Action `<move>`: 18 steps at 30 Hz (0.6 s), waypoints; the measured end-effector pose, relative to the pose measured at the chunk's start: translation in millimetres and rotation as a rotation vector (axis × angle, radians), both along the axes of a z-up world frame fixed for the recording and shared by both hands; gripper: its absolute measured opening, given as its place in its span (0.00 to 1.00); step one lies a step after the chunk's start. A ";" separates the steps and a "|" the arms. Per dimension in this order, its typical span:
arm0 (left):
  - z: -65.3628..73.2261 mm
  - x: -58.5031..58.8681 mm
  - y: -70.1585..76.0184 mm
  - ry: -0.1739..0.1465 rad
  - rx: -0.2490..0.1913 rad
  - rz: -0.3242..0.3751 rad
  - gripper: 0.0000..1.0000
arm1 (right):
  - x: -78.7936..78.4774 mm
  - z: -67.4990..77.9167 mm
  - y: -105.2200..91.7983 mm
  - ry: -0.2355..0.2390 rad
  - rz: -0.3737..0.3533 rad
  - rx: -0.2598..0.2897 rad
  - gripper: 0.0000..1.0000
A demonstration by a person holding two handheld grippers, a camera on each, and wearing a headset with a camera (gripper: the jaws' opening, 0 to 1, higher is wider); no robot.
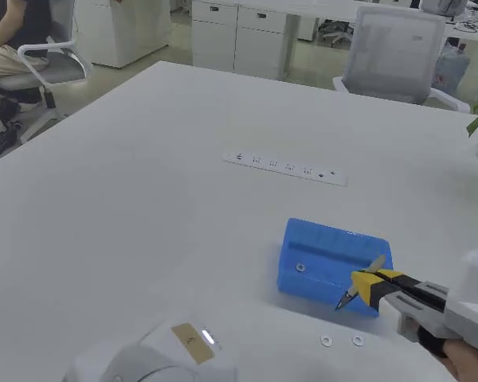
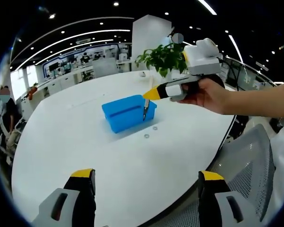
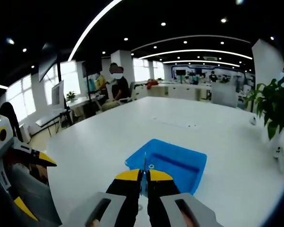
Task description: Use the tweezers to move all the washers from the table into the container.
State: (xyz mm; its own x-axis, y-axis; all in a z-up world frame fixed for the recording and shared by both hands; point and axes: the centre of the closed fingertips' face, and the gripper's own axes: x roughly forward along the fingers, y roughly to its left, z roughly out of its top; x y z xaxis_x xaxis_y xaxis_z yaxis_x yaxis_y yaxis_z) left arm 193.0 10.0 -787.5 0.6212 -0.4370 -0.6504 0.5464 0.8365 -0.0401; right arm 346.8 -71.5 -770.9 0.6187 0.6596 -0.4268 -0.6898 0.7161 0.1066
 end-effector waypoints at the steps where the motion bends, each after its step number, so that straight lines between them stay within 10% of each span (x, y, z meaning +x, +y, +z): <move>1: 0.0 0.2 0.0 0.000 -0.002 0.000 0.92 | -1.3 -2.9 0.3 0.011 -0.001 0.000 0.01; 18: -2.9 -0.6 3.1 0.009 0.003 0.006 0.92 | -11.6 -33.9 1.8 0.046 0.011 -0.045 0.01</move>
State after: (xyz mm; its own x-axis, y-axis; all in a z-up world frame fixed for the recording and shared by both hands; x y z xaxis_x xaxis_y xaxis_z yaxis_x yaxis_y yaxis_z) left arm 192.4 13.0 -790.4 0.6181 -0.4314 -0.6572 0.5414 0.8397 -0.0420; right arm 335.2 -69.7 -804.8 0.5904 0.6458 -0.4841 -0.6930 0.7131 0.1060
